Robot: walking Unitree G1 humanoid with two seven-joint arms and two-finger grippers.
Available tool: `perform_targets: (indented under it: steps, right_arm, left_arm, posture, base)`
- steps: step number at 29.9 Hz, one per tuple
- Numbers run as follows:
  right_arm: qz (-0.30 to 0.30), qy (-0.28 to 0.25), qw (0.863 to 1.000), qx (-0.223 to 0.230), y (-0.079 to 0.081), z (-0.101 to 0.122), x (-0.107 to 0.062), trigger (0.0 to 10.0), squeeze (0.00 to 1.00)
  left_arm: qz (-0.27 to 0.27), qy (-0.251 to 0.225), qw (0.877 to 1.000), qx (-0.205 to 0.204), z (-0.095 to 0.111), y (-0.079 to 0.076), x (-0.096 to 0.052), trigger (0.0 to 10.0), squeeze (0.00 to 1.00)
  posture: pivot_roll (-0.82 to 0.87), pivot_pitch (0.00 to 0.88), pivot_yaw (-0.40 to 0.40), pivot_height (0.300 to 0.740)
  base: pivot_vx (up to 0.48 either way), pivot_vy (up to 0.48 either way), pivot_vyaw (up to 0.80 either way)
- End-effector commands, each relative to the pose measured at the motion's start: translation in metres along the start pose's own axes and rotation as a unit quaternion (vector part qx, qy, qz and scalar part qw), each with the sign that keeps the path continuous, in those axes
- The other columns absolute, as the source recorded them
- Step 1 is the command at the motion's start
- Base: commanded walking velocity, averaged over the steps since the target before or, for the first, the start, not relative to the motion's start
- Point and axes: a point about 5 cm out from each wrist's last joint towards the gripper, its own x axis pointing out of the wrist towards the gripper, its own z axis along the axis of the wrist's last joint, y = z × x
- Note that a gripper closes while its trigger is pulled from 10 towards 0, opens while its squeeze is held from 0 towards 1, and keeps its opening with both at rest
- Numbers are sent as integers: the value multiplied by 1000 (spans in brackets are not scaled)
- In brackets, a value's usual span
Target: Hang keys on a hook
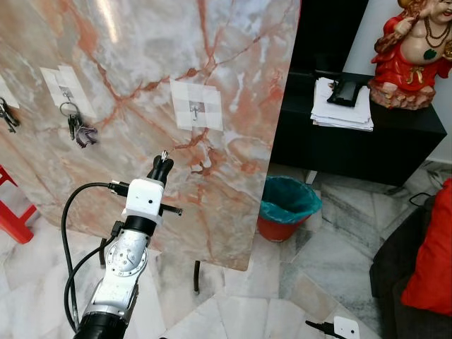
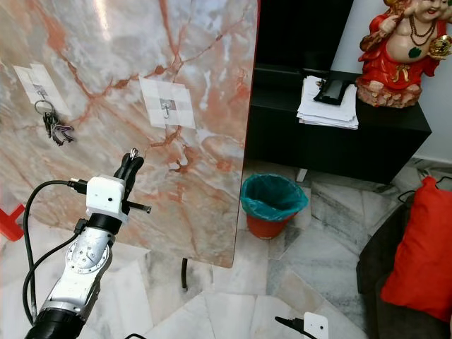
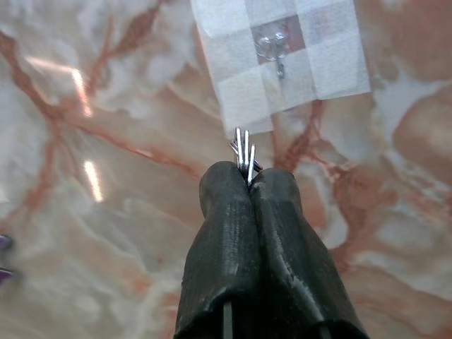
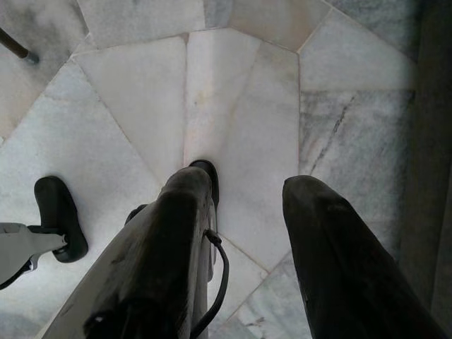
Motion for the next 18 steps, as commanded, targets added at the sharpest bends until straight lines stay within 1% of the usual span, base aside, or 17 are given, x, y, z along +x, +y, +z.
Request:
perform_targets:
  steps: [1, 6, 8, 12, 15, 18]
  right_arm:
    - [-3, -3, 1000, 8, -1, 0, 0, 10000, 0]
    - [1, -5, 1000, 8, 1, 1, 0, 10000, 0]
    - [1, -5, 1000, 8, 1, 1, 0, 10000, 0]
    - [2, -4, 1000, 7, 1, 1, 0, 10000, 0]
    - [3, -5, 1000, 5, 1, 1, 0, 10000, 0]
    - [4, -5, 1000, 4, 2, 2, 0, 10000, 0]
  left_arm:
    - [0, -16, 1000, -7, 8, 1, 5, 10000, 0]
    - [2, 14, 1000, -2, -2, 0, 3, 10000, 0]
    - [2, 14, 1000, -2, -2, 0, 3, 10000, 0]
    - [-21, 18, 1000, 10, -3, -5, 3, 10000, 0]
    - [-43, 14, 999, 25, -1, -11, 5, 10000, 0]
    - [-52, 11, 998, 30, 0, -13, 7, 10000, 0]
  posture:
    - [139, 69, -25, 740]
    - [138, 67, -27, 740]
    - [138, 67, -27, 740]
    - [138, 59, -27, 740]
    - [136, 52, -26, 740]
    - [136, 47, -25, 740]
  base:
    - [0, 0, 0]
    - [0, 0, 0]
    - [0, 0, 0]
    - [0, 0, 0]
    - [0, 0, 0]
    - [0, 0, 0]
